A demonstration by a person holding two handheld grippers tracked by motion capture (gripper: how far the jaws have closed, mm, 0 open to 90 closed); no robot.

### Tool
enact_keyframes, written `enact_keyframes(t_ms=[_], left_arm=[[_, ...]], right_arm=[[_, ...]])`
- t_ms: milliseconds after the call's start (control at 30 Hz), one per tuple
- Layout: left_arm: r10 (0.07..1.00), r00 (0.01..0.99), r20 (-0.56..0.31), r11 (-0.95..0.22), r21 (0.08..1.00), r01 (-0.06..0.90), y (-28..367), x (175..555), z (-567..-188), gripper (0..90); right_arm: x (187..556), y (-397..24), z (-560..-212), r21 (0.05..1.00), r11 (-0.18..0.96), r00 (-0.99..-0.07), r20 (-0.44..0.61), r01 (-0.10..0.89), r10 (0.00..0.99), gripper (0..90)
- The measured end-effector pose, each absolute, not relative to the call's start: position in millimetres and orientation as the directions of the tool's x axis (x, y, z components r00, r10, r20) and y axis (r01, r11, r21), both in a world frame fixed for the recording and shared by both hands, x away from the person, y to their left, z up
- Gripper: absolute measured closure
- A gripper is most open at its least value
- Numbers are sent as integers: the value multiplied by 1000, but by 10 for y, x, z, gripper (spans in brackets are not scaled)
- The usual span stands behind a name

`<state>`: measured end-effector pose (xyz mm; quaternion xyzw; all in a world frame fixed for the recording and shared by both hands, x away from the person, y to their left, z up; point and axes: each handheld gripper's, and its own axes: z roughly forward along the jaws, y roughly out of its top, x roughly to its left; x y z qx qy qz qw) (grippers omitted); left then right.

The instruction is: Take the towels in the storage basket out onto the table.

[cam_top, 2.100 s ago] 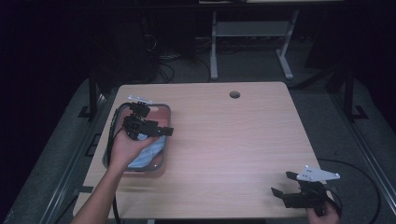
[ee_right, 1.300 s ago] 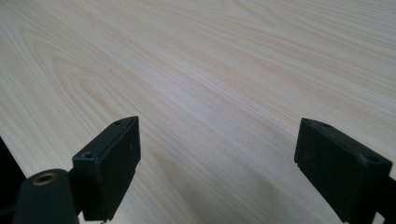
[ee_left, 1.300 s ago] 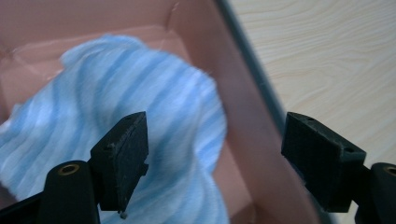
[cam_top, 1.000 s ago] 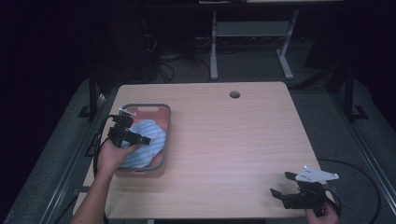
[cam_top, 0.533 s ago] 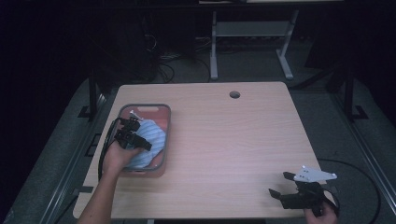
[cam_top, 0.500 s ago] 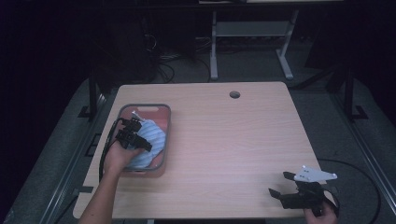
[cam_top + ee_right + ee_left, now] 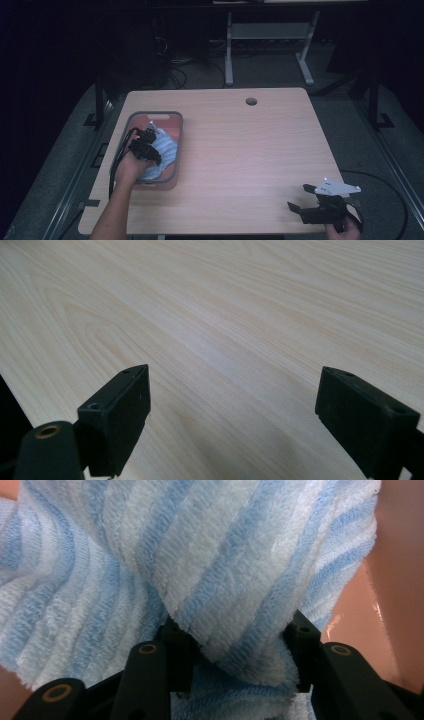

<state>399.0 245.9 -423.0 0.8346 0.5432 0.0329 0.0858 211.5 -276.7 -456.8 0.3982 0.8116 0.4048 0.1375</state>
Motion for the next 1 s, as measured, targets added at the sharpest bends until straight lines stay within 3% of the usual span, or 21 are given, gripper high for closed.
enact_keyframes(t_ms=[667, 1000], left_arm=[[912, 408, -39, -397, 159, 904, 2461, 4015, -4186, 682], [902, 412, -131, -362, 291, 885, 2581, 3903, -3904, 699]], right_arm=[[2148, -2725, -4576, 763, 361, -644, 94, 536, 759, 140], [2117, -2771, -4568, 769, 346, -622, 86, 538, 778, 140]])
